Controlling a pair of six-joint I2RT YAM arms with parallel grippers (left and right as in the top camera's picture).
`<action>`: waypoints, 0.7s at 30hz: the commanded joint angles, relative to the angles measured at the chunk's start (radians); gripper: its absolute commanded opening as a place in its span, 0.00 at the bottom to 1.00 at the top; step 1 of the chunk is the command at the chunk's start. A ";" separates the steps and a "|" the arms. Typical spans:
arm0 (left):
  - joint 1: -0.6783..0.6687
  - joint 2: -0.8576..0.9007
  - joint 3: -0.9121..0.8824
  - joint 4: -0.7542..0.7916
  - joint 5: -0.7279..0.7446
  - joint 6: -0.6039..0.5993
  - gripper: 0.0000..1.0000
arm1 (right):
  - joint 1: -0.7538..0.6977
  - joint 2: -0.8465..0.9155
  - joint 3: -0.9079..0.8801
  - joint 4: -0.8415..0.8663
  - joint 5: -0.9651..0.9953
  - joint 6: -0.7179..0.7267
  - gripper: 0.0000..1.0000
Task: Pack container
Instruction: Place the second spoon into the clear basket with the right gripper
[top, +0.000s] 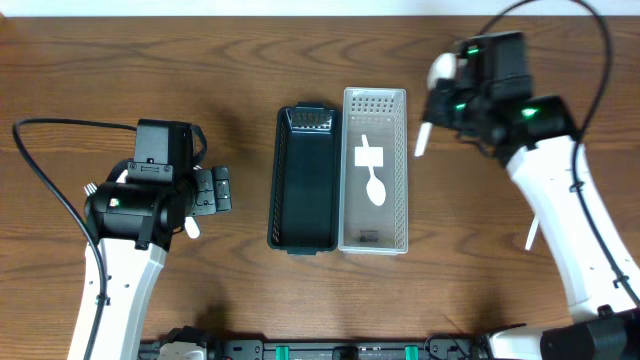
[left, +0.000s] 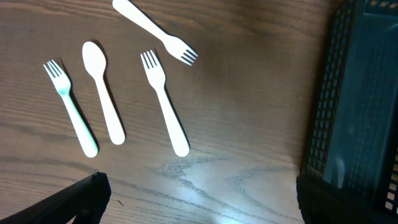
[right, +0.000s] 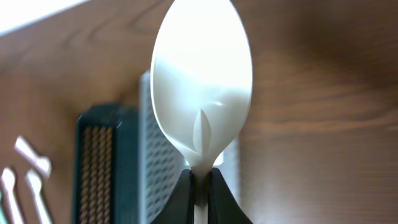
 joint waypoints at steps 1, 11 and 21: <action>0.005 0.005 0.018 -0.004 0.003 0.009 0.98 | 0.084 0.066 -0.021 -0.011 0.027 0.056 0.02; 0.005 0.005 0.018 -0.004 0.003 0.009 0.98 | 0.245 0.364 -0.048 -0.023 0.059 0.055 0.03; 0.005 0.005 0.018 -0.004 0.003 0.009 0.98 | 0.214 0.376 -0.015 -0.009 0.060 -0.002 0.43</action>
